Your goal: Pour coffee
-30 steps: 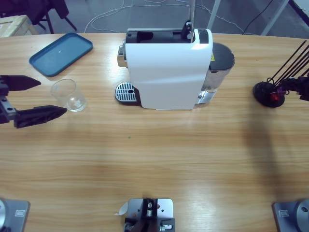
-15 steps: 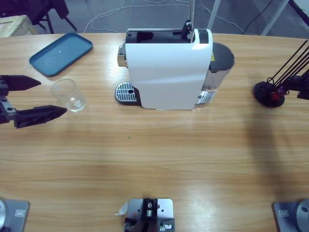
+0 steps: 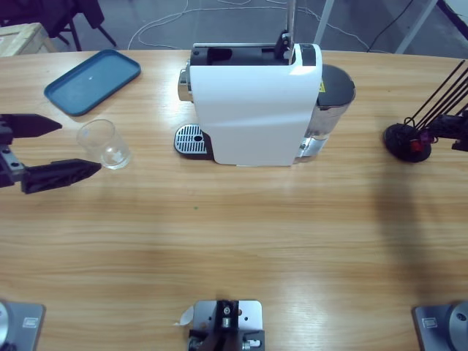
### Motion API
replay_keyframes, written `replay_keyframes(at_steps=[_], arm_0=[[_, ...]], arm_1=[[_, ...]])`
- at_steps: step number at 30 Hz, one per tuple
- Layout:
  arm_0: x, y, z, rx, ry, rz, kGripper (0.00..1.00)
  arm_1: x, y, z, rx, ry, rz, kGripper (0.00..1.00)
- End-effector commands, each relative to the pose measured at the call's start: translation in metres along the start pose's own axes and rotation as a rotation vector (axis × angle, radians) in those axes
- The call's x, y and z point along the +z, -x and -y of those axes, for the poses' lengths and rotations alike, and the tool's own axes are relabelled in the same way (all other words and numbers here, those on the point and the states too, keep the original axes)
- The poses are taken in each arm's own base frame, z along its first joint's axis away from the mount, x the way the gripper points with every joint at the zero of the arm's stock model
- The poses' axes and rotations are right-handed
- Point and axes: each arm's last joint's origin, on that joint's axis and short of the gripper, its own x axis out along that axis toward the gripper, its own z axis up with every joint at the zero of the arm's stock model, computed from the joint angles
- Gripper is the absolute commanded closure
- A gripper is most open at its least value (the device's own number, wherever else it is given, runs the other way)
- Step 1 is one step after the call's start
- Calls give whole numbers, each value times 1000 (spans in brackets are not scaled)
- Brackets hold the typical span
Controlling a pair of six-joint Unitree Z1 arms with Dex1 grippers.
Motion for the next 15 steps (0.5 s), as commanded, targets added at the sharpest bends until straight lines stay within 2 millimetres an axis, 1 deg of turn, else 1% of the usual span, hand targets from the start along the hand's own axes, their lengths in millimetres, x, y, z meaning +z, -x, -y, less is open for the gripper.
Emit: replay_keyframes(at_steps=[1,12,15], arm_0=[[-11,-7,-1,10,18,-40,0],[-12,-10,0,8,21,-52,0],[-14,-10,0,6,23,-55,0]], arm_1=[[9,20,6,-17,-2,33,991],[37,50,8,-5,-20,118,989],[46,61,8,2,-21,140,989]])
